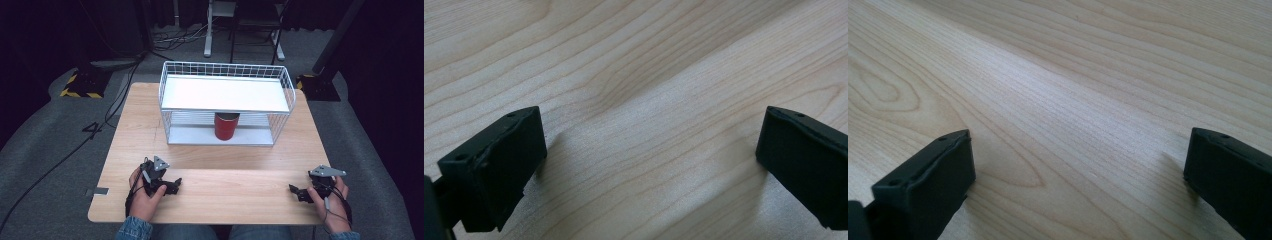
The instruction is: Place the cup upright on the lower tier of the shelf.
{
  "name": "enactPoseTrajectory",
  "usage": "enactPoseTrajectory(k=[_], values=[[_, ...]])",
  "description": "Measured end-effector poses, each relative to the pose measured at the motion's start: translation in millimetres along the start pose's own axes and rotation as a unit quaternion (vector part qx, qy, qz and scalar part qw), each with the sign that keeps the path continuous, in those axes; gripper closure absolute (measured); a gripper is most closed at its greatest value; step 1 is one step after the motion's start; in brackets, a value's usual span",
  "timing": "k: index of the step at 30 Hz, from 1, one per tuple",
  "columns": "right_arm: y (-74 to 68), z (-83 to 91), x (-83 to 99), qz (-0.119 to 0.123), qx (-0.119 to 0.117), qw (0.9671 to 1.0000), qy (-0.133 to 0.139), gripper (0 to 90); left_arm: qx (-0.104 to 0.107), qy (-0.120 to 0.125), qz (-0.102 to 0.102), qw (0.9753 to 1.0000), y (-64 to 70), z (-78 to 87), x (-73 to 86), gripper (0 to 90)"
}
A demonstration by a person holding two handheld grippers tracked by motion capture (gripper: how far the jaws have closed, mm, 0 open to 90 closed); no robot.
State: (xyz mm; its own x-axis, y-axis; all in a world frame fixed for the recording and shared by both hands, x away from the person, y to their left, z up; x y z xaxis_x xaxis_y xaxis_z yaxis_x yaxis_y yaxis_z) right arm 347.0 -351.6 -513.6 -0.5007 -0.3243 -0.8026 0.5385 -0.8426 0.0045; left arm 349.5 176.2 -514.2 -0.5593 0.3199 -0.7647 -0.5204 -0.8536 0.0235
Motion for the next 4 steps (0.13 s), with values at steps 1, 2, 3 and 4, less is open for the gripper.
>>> enactPoseTrajectory(k=[1,2,3,4], values=[[0.0,0.0,0.0,0.0,0.0,1.0,0.0,0.1,0.0,0.0,0.0,1.0,0.0,0.0,0.0,0.1],[0.0,0.0,0.0,0.0,0.0,1.0,0.0,0.1,0.0,0.0,0.0,1.0,0.0,0.0,0.0,0.1],[0.0,0.0,0.0,0.0,0.0,1.0,0.0,0.1,0.0,0.0,0.001,1.0,0.1,0.0,0.0,0.1],[0.0,0.0,0.0,0.0,0.0,1.0,0.0,0.1,0.0,0.0,0.001,1.0,0.1,0.0,0.0,0.1]])
Point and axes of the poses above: each handheld gripper's, and its own axes: z roughly backward along the jaws, x roughly out of its underside, y roughly to its right, the point moved 1 cm from there along -z, roughly forward along the jaws, and after that the axes turned 8 degrees about y, right-handed, at the moved point
